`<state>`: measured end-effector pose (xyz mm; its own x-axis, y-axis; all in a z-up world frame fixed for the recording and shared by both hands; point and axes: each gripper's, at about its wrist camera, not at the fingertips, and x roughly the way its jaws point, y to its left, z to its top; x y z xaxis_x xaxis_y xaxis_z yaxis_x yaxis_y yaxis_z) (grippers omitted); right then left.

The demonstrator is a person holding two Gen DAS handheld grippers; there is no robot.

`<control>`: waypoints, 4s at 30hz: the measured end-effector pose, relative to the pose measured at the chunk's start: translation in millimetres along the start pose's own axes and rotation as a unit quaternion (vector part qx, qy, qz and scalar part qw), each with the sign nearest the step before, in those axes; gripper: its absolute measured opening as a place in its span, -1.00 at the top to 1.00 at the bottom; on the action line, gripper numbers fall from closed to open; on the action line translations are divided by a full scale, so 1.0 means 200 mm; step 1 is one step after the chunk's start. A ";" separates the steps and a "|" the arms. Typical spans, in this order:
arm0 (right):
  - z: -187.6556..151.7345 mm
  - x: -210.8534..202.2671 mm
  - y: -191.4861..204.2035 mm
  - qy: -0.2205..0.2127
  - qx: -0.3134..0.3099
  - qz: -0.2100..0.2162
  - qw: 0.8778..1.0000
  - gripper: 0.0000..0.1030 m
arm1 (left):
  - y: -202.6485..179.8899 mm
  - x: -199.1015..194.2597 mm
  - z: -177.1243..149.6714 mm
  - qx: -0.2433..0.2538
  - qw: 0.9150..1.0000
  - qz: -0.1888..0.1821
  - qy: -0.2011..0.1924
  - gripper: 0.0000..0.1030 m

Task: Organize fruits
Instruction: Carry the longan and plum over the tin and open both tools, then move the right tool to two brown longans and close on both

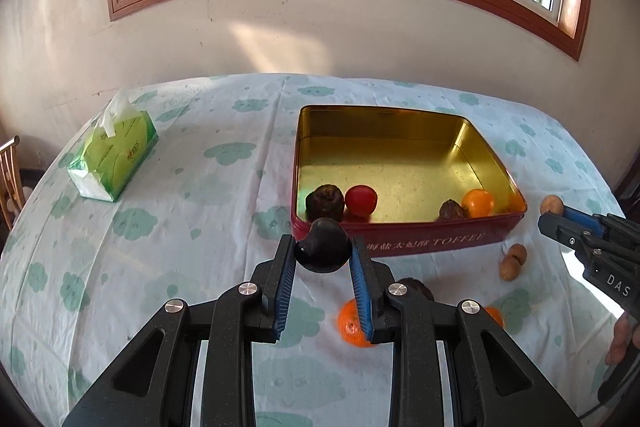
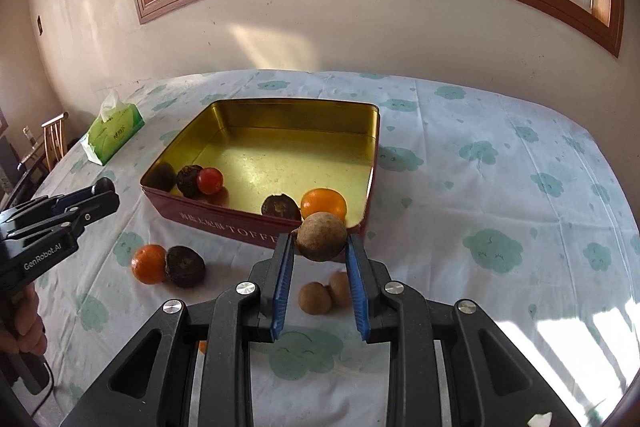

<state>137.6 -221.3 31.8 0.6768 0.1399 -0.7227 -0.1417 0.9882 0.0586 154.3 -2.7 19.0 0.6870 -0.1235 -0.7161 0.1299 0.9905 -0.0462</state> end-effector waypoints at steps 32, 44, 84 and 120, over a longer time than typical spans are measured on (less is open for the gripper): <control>0.16 0.41 0.09 0.046 -0.040 -0.002 0.998 0.50 | -0.08 0.45 0.18 0.027 0.998 -0.006 0.059 0.44; 0.15 0.35 0.08 0.040 -0.029 -0.005 0.999 0.18 | -0.08 0.42 0.17 0.026 0.998 0.002 0.057 0.29; -0.46 -0.11 -0.02 0.051 0.033 -0.028 0.998 0.06 | -0.10 -0.13 -0.46 0.007 0.997 0.028 0.064 -0.04; -0.33 0.16 -0.01 0.058 -0.012 -0.034 0.998 -0.09 | -0.02 0.05 -0.45 -0.017 0.997 0.022 0.070 -0.06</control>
<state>112.2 -223.5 -38.1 0.5979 0.0635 -0.7990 -0.1168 0.9931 -0.0085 96.2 -3.1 -51.4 0.5845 -0.0730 -0.8081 0.0763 0.9965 -0.0348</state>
